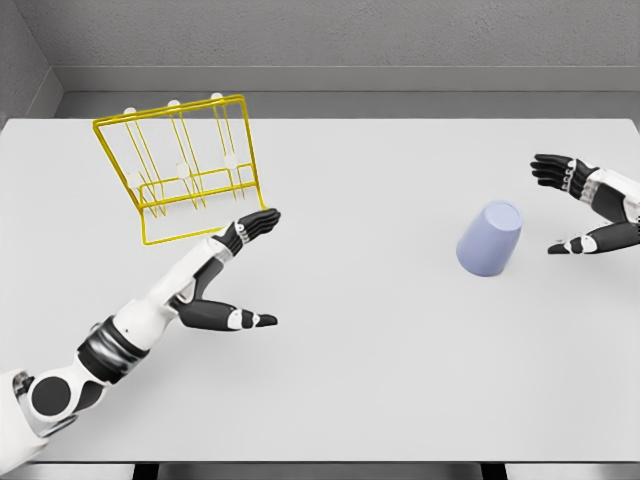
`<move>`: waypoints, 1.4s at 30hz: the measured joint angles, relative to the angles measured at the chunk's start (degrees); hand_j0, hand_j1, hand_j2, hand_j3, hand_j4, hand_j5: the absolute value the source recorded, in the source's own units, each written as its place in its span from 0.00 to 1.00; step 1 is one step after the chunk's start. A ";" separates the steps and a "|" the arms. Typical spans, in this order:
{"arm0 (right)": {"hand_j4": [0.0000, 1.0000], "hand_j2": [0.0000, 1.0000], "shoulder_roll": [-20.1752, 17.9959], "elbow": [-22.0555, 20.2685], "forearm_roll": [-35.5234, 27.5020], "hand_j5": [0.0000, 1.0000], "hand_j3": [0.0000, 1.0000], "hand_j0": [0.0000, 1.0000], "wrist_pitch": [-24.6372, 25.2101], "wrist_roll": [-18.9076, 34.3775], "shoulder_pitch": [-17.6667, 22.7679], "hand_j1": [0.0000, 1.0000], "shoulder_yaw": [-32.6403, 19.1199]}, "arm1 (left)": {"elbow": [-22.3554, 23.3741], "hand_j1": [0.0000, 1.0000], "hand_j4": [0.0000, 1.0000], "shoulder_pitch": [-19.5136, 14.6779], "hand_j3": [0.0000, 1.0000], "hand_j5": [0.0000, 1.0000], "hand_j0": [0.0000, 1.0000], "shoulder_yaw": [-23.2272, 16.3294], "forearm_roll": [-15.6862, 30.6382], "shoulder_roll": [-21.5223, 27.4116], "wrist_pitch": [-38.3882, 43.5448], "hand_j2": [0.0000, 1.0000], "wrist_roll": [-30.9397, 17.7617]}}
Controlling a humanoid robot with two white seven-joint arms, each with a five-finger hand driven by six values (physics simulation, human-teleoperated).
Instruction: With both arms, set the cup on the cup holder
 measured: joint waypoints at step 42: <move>1.00 1.00 9.96 5.54 -4.08 1.00 1.00 1.00 7.34 -0.01 4.31 1.00 -2.18 | 3.27 1.00 1.00 -1.14 1.00 1.00 1.00 -0.64 6.94 -3.88 6.57 1.00 -0.57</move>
